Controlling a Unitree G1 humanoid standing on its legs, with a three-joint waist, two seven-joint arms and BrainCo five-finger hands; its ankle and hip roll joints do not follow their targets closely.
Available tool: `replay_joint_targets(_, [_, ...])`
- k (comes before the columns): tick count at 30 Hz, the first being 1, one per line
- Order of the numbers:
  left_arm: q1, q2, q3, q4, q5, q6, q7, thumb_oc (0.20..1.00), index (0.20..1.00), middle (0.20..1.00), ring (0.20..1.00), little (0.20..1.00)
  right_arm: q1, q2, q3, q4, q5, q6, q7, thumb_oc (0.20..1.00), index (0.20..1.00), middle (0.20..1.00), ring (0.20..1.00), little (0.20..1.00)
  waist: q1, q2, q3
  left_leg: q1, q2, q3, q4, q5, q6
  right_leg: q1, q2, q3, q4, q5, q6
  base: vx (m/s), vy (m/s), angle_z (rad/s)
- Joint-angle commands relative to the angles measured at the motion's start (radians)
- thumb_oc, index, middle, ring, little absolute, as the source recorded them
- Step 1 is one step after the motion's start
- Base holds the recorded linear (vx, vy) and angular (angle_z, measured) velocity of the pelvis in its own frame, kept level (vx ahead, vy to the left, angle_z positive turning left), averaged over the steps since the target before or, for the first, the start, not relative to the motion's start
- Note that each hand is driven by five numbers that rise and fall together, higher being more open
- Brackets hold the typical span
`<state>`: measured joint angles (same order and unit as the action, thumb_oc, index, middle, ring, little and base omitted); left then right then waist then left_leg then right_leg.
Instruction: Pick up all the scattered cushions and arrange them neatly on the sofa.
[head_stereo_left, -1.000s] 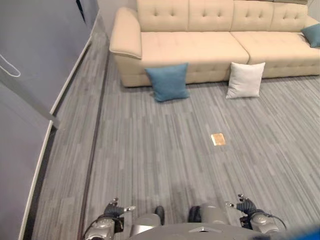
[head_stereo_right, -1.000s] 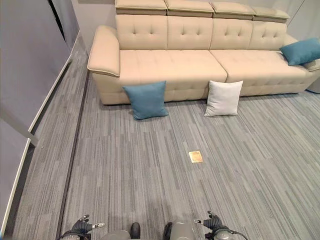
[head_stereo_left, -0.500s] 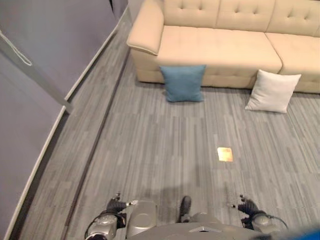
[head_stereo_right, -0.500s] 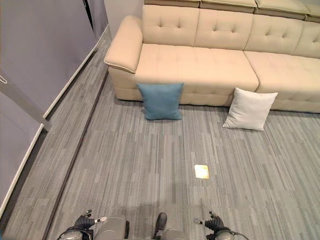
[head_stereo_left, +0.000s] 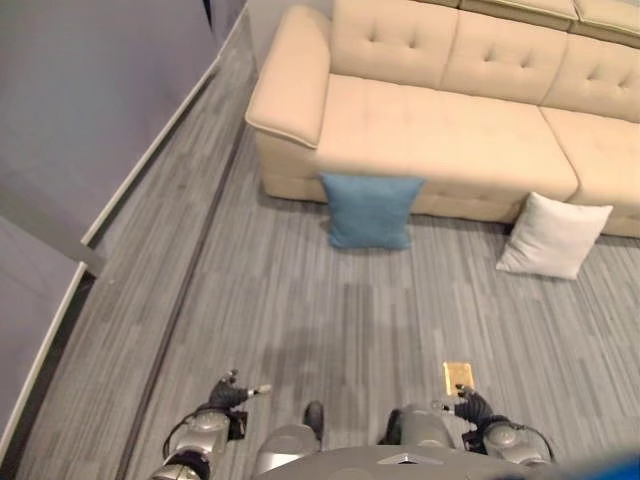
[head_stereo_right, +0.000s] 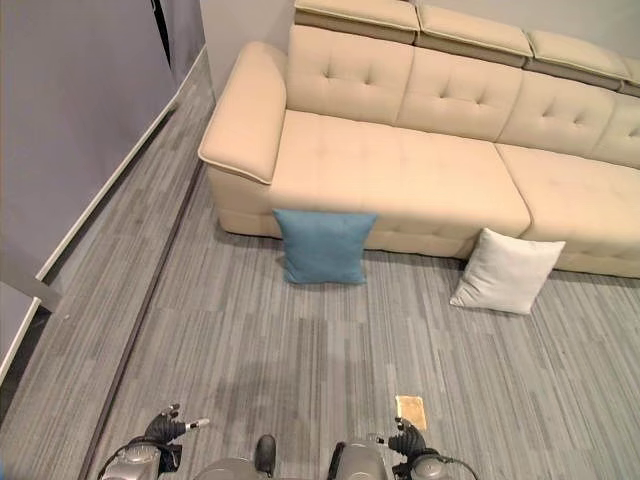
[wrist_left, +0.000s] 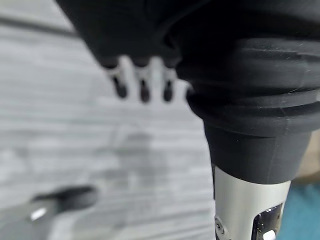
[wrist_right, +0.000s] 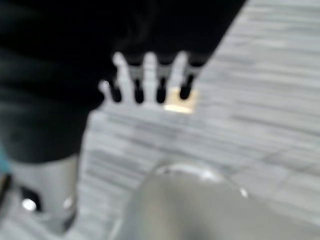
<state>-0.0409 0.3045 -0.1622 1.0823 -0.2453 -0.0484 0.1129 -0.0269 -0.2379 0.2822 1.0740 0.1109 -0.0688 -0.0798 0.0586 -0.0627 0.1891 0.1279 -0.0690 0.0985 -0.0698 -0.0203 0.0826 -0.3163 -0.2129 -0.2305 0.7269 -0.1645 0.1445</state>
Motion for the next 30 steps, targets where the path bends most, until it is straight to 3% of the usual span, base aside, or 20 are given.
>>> replay_joint_targets(1, [0.023, -0.007, 0.051, 0.002, 0.017, -0.007, -0.005, 1.0, 1.0, 1.0, 1.0, 1.0, -0.051, -0.04, -0.018, -0.019, -0.017, -0.007, -0.004, 1.0, 1.0, 1.0, 1.0, 1.0, -0.006, -0.023, 0.047, -0.013, 0.025, -0.081, 0.052, -0.044, -0.054, 0.145, 0.102, -0.014, -0.557, 0.247, 0.005, 0.66, -0.054, -0.27])
replay_joint_targets(2, [0.018, -0.004, 0.059, 0.016, 0.029, -0.005, -0.006, 1.0, 1.0, 1.0, 1.0, 1.0, -0.049, -0.043, -0.017, -0.028, -0.016, -0.006, -0.002, 1.0, 1.0, 1.0, 1.0, 1.0, -0.026, -0.025, 0.049, 0.025, 0.025, -0.101, 0.045, -0.061, -0.066, 0.134, 0.122, 0.003, -0.684, 0.276, 0.019, 0.68, -0.074, -0.17])
replay_joint_targets(3, [0.015, -0.004, 0.061, 0.025, 0.037, -0.005, -0.007, 1.0, 1.0, 1.0, 1.0, 1.0, -0.048, -0.043, -0.018, -0.025, -0.018, -0.003, 0.001, 1.0, 1.0, 1.0, 1.0, 1.0, -0.032, -0.023, 0.047, 0.043, 0.03, -0.106, 0.047, -0.068, -0.075, 0.144, 0.125, -0.001, -0.714, 0.287, 0.024, 0.66, -0.085, 0.27])
replay_joint_targets(4, [0.017, -0.014, 0.062, 0.039, 0.042, -0.01, -0.01, 1.0, 1.0, 1.0, 1.0, 1.0, -0.046, -0.049, -0.014, -0.024, -0.028, -0.004, 0.002, 1.0, 1.0, 1.0, 1.0, 1.0, -0.035, -0.025, 0.031, 0.064, 0.033, -0.112, 0.074, -0.088, -0.087, 0.176, 0.123, -0.006, -0.727, 0.285, 0.018, 0.54, -0.075, 0.54])
replay_joint_targets(5, [0.022, -0.017, 0.055, 0.039, 0.044, -0.009, -0.012, 1.0, 1.0, 1.0, 1.0, 1.0, -0.04, -0.053, -0.014, -0.023, -0.024, -0.007, 0.002, 1.0, 1.0, 1.0, 1.0, 1.0, -0.044, -0.017, 0.02, 0.072, 0.046, -0.117, 0.103, -0.079, -0.099, 0.194, 0.145, 0.021, -0.709, 0.27, -0.001, 0.39, -0.058, 0.59])
replay_joint_targets(8, [0.03, -0.022, 0.053, 0.034, 0.032, -0.011, -0.01, 1.0, 1.0, 1.0, 1.0, 1.0, -0.03, -0.053, -0.018, -0.016, -0.022, -0.004, 0.003, 1.0, 1.0, 1.0, 1.0, 1.0, -0.05, -0.015, 0.009, 0.06, 0.05, -0.125, 0.152, -0.053, -0.119, 0.206, 0.154, 0.019, -0.706, 0.261, -0.019, 0.22, -0.066, 0.52])
replay_joint_targets(9, [0.03, -0.029, 0.039, 0.029, 0.026, -0.008, -0.016, 1.0, 1.0, 1.0, 1.0, 1.0, -0.026, -0.057, -0.016, -0.013, -0.014, -0.008, -0.003, 1.0, 1.0, 1.0, 1.0, 1.0, -0.045, -0.02, 0.016, -0.003, 0.064, -0.113, 0.306, 0.008, -0.164, 0.253, 0.158, -0.003, -0.719, 0.246, -0.042, 0.21, -0.164, 0.34])
replay_joint_targets(12, [0.001, -0.028, 0.012, 0.011, 0.022, -0.007, -0.02, 1.0, 1.0, 1.0, 1.0, 1.0, -0.034, -0.069, -0.007, -0.021, 0.005, -0.013, -0.011, 1.0, 1.0, 1.0, 1.0, 1.0, -0.022, -0.051, 0.052, -0.135, 0.089, -0.085, 0.497, 0.048, -0.172, 0.309, 0.155, -0.006, -0.74, 0.215, -0.077, 0.15, -0.171, 0.18])
replay_joint_targets(13, [0.001, -0.028, 0.011, 0.011, 0.022, -0.007, -0.02, 1.0, 1.0, 1.0, 1.0, 1.0, -0.034, -0.069, -0.008, -0.021, 0.005, -0.013, -0.011, 1.0, 1.0, 1.0, 1.0, 1.0, -0.022, -0.05, 0.052, -0.137, 0.09, -0.086, 0.501, 0.046, -0.172, 0.309, 0.156, -0.007, -0.74, 0.215, -0.077, 0.17, -0.121, -0.12])
replay_joint_targets(17, [-0.021, -0.03, -0.018, 0.001, 0.04, -0.004, -0.019, 1.0, 1.0, 1.0, 1.0, 1.0, -0.042, -0.077, -0.008, -0.022, 0.019, -0.01, -0.011, 1.0, 1.0, 1.0, 1.0, 1.0, -0.004, -0.058, 0.047, -0.2, 0.049, -0.062, 0.318, -0.025, -0.132, 0.363, 0.163, -0.006, -0.783, 0.188, -0.064, 0.22, -0.03, -0.2])
replay_joint_targets(20, [-0.003, -0.034, -0.01, 0.004, 0.053, -0.001, -0.018, 1.0, 1.0, 1.0, 1.0, 1.0, -0.037, -0.078, -0.007, -0.026, 0.009, -0.01, -0.011, 1.0, 1.0, 1.0, 1.0, 1.0, 0.007, -0.033, 0.031, -0.198, 0.031, -0.08, 0.127, 0.048, -0.127, 0.392, 0.19, 0.009, -0.786, 0.17, -0.056, 0.2, 0.058, 0.05])
replay_joint_targets(26, [0.029, -0.041, 0.016, 0.027, 0.047, -0.003, -0.018, 1.0, 1.0, 1.0, 1.0, 1.0, -0.039, -0.07, -0.004, -0.044, -0.014, -0.012, -0.001, 1.0, 1.0, 1.0, 1.0, 1.0, 0.001, -0.021, 0.005, -0.119, 0.023, -0.107, 0.048, 0.048, -0.107, 0.371, 0.186, 0.031, -0.689, 0.151, -0.047, 0.09, 0.093, -0.36])
replay_joint_targets(30, [0.044, -0.036, 0.047, 0.046, 0.029, -0.002, -0.013, 1.0, 1.0, 1.0, 1.0, 1.0, -0.069, -0.053, 0.007, -0.066, -0.022, -0.018, -0.003, 1.0, 1.0, 1.0, 1.0, 1.0, 0.027, -0.001, 0.022, -0.086, 0.033, -0.092, 0.042, 0.026, -0.078, 0.283, 0.147, 0.009, -0.522, 0.151, -0.01, 0.02, 0.078, -0.57])
